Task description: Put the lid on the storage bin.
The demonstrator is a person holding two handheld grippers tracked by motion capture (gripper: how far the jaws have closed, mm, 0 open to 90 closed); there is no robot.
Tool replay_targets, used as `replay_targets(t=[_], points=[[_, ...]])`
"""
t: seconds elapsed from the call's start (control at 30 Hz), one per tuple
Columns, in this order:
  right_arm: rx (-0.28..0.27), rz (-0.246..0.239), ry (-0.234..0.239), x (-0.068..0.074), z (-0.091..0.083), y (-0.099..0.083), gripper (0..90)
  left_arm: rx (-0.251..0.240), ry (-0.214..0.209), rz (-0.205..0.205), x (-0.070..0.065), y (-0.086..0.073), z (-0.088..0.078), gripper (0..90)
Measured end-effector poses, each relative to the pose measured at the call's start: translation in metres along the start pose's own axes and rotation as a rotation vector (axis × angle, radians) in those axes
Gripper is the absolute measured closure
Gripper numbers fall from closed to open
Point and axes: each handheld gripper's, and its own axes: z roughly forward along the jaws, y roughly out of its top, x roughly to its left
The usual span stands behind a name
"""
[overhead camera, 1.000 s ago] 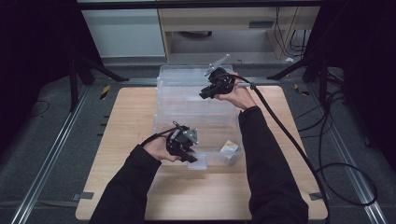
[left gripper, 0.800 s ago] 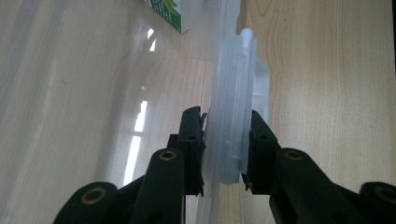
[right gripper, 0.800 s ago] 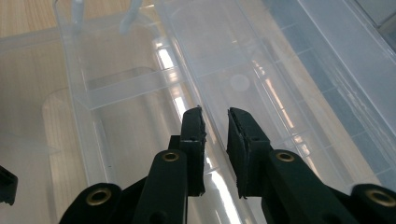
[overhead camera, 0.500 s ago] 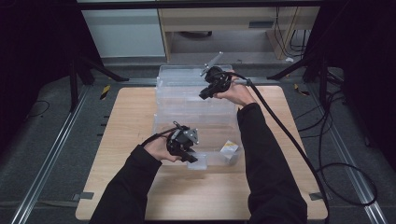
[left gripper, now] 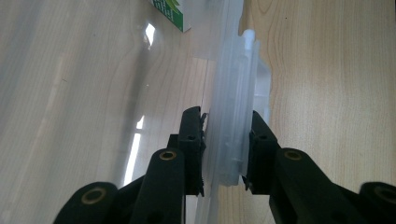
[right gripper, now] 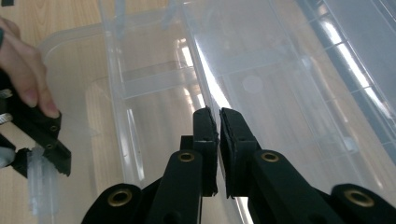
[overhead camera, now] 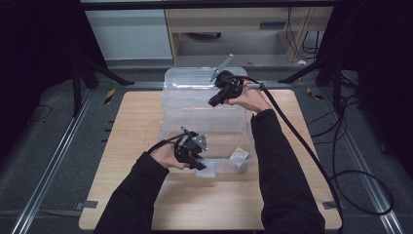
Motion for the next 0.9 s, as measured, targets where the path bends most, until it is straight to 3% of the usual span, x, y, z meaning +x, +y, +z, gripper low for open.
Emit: replay_targets(t=[0.23,0.7,0.73,0.8,0.87,0.9], points=[[-0.019,-0.016,0.011,0.019,-0.011,-0.009,87.4,0.016,-0.005,0.013,-0.004,0.001,0.000,71.7],[-0.045,-0.038,0.016,0.040,-0.017,-0.020,88.3,0.016,-0.004,0.012,-0.007,0.002,0.001,71.4],[-0.047,-0.042,0.013,0.042,-0.018,-0.021,88.5,0.008,-0.010,-0.096,-0.015,0.000,0.001,71.4],[-0.047,-0.043,0.015,0.045,-0.019,-0.023,88.5,0.005,-0.010,-0.057,-0.012,0.000,0.002,71.4],[-0.054,-0.037,0.011,0.047,-0.020,-0.026,88.5,0.006,-0.008,-0.056,-0.013,0.001,0.002,71.4],[-0.055,-0.038,0.013,0.049,-0.020,-0.026,88.5,0.012,-0.004,0.013,-0.008,0.002,0.001,71.3]])
